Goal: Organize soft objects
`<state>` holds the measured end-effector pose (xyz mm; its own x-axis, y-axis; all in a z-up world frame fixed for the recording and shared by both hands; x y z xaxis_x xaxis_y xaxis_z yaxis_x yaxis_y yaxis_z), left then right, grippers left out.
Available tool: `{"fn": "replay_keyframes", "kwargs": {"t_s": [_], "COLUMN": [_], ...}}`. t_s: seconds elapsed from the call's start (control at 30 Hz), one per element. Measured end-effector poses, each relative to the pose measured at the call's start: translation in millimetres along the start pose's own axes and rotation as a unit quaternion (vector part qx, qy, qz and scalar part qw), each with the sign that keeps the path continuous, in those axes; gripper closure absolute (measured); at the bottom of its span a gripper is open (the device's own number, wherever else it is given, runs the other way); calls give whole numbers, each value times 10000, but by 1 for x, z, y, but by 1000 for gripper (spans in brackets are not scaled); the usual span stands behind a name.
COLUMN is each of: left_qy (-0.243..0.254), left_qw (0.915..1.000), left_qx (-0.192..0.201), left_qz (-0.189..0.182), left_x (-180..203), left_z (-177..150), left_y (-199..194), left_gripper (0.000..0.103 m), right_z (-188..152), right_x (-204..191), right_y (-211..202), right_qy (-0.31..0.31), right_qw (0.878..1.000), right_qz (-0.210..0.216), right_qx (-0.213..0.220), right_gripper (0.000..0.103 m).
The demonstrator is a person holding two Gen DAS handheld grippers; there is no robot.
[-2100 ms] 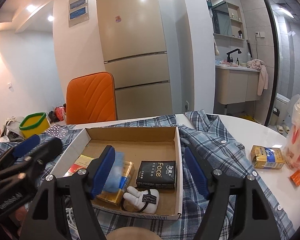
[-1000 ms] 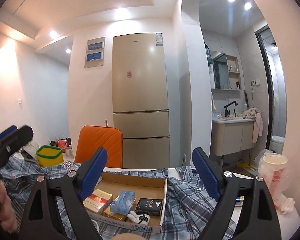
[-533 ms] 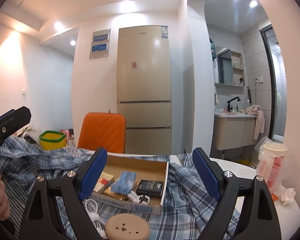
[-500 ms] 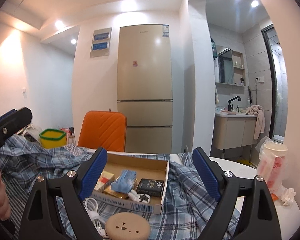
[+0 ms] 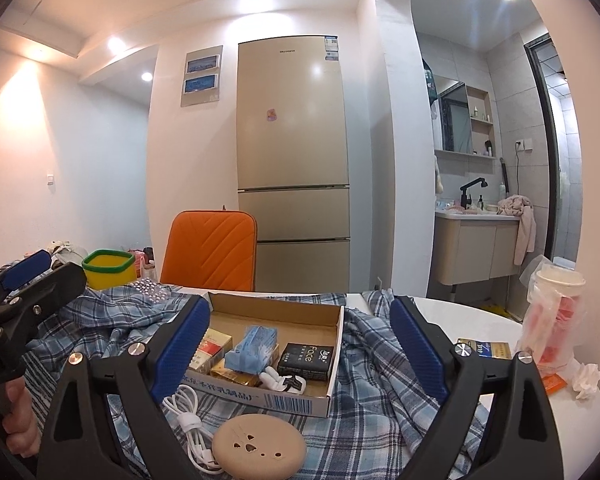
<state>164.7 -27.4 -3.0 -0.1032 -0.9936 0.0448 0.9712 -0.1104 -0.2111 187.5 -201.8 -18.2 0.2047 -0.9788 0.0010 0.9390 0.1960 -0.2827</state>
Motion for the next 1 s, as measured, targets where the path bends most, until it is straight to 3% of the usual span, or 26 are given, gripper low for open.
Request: {"fn": "replay_keyframes", "kwargs": {"t_s": [0.23,0.47,0.63,1.0], "left_qy": [-38,-11,75,76], "left_qw": [10000,10000,9997,9959], "left_qx": [0,-48,-171,-868], "left_qz": [63,75,183,225], "left_x": [-3,-3,-1,-5], "left_z": [0,0,-2,-20], "left_y": [0,0,6,31], "left_gripper": [0,0,0,0], "right_z": [-4,-28,-62,-113], "right_x": [0,-12,-21,-27], "right_y": [4,33,62,88], "right_qy": [-20,-252,-240,-246], "right_qw": [9999,9933,9737,9370], "right_qz": [2,323,688,887], "right_qx": [-139,-1081,-2161,-3370], "right_gripper": [10,10,10,15]}}
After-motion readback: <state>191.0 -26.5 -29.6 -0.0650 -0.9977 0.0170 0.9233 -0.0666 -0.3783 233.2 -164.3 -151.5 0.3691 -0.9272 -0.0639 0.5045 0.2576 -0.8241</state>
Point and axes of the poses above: each gripper's, at about its wrist camera, not at the fingertips, and y roughly the way its jaws point, x to its right, z to its top, the point moved 10 cm from there along y, roughly the way its jaws point, and after that the axes turned 7 degrees about -x, right-handed, at the moved point
